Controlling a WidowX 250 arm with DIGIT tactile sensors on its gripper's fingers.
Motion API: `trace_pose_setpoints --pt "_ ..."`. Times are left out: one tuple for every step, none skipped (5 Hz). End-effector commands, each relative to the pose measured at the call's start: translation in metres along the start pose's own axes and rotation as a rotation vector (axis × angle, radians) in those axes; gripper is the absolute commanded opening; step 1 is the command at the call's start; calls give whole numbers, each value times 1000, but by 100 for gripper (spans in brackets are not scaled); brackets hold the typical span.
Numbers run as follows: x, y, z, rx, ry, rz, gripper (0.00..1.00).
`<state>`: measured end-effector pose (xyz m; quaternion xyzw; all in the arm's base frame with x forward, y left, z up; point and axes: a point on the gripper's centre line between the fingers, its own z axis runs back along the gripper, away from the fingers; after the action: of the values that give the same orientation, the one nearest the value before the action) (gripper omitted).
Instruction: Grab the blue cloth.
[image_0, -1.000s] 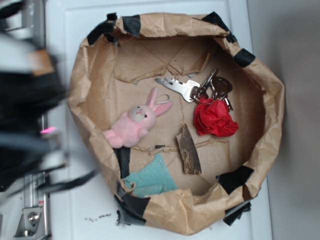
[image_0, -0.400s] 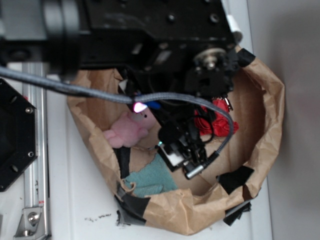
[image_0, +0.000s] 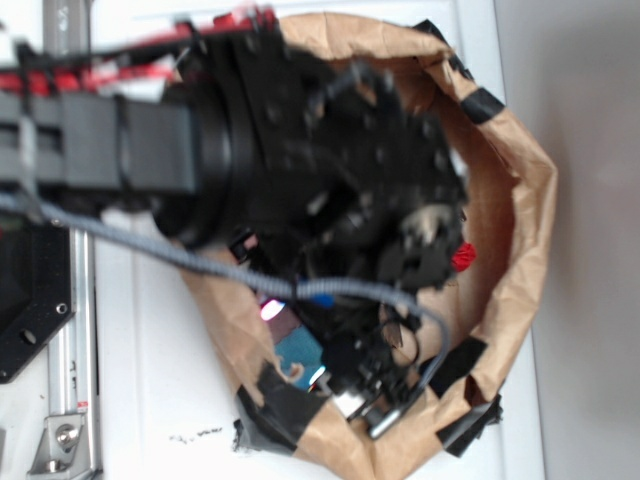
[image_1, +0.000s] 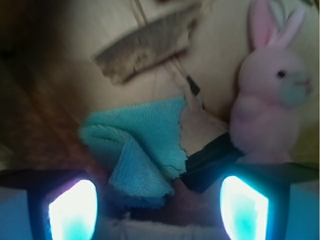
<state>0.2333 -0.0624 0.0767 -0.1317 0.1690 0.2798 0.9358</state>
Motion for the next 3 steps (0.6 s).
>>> trace_pose_setpoints --pt "-7 3 -27 9 -53 -49 100" --pt "5 22 -11 -29 -116 -8 100" --pt "18 33 2 -79 -119 34 100"
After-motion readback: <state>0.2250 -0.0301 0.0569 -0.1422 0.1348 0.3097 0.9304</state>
